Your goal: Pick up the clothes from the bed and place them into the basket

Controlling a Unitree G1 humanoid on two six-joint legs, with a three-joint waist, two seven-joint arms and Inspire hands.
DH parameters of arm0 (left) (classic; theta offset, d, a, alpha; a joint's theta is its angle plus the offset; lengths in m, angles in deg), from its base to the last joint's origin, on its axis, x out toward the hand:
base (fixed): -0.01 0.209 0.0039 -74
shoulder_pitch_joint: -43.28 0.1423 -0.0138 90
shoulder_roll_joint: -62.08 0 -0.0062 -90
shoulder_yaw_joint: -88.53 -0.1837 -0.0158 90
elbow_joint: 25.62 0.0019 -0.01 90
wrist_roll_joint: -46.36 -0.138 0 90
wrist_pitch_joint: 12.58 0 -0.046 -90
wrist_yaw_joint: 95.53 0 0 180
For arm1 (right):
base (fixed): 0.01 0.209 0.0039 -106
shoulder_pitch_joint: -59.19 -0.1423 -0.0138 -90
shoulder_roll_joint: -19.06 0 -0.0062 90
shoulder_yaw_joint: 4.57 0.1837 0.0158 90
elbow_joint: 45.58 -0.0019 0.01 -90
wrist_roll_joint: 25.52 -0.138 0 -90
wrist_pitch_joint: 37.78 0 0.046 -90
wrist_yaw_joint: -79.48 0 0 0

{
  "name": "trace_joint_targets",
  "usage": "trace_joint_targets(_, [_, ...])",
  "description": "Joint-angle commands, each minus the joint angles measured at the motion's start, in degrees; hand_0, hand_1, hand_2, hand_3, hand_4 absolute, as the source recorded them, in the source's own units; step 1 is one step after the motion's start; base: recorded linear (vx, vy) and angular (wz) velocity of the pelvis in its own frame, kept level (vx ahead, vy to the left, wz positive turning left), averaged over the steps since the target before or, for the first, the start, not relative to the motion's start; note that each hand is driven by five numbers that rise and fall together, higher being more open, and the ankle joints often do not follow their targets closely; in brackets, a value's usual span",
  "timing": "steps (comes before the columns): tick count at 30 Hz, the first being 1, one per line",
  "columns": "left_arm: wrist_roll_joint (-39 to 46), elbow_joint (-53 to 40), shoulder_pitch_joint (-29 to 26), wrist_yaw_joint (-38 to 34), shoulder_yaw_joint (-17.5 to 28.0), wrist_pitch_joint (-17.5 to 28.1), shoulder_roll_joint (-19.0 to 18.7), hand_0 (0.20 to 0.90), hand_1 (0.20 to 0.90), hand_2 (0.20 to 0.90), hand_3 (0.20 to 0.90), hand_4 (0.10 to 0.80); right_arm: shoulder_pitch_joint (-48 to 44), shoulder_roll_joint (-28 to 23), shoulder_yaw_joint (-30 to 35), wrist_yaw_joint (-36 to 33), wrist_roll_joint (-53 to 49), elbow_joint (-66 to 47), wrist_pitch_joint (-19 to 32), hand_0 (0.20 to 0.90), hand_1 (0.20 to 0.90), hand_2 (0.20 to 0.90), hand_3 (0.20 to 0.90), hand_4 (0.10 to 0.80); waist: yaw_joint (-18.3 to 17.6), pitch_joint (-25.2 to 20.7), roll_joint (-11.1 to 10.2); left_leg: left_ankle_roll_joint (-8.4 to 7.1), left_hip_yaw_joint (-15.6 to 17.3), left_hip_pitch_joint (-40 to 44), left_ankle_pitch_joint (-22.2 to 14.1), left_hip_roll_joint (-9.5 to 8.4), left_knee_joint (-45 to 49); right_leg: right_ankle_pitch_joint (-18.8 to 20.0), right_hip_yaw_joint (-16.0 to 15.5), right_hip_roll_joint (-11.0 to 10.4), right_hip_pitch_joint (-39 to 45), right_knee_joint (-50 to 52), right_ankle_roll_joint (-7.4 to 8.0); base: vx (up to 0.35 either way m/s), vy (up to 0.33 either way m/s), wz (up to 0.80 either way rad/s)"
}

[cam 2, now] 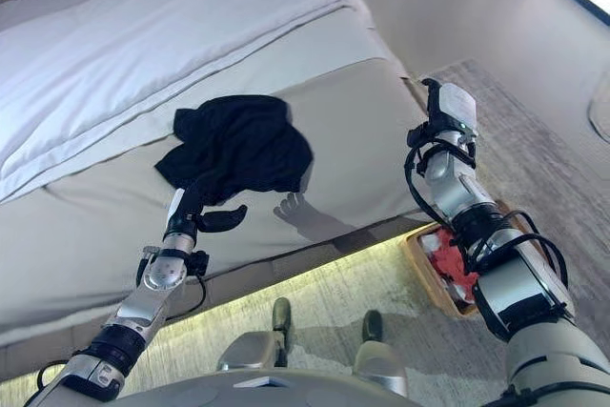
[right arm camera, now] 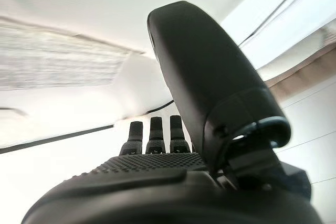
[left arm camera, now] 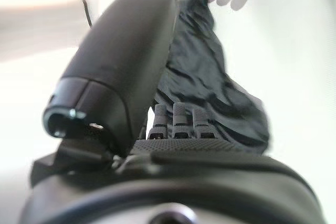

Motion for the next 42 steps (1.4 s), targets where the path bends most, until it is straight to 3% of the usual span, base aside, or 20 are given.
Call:
trace_joint_targets(1, [-2.40,-2.58,-3.73,-0.91,-1.22,4.06,-1.17,0.900,0.900,0.900,0.900,0.800,-4.11,-4.34,-0.67,-1.70,3.46,-0.26,2.71,0.900,0.900,0.900,0.900,0.800,1.43,-6.50,-0.49,-2.50,-1.46,2.63,-6.12,3.64,0.08,-1.42,-0.51,-2.17,0.35,2.22,-0.62,-0.004,-0.001,-0.17])
trace_joint_targets(19, [-1.42,-3.77,-5.64,-2.34,-2.98,13.38,1.65,0.900,0.900,0.900,0.900,0.800,-4.64,-4.37,-0.57,-0.72,3.09,1.94,4.92,0.900,0.900,0.900,0.900,0.800,0.69,-6.89,-0.58,-3.10,-1.28,2.33,-6.23,4.01,0.08,-1.33,-0.42,-1.57,0.23,1.27,-1.20,-0.041,0.007,-0.01])
trace_joint_targets(42, [-2.42,-3.61,-5.78,-3.16,-2.66,15.26,1.84,0.900,0.900,0.900,0.900,0.800,-3.54,-4.40,0.70,-2.07,3.81,1.65,5.12,0.900,0.900,0.900,0.900,0.800,-0.35,-7.49,-0.27,-3.05,-0.41,2.72,-6.48,4.20,0.08,-1.40,0.28,-1.06,0.19,1.15,-1.44,-0.009,-0.002,0.00])
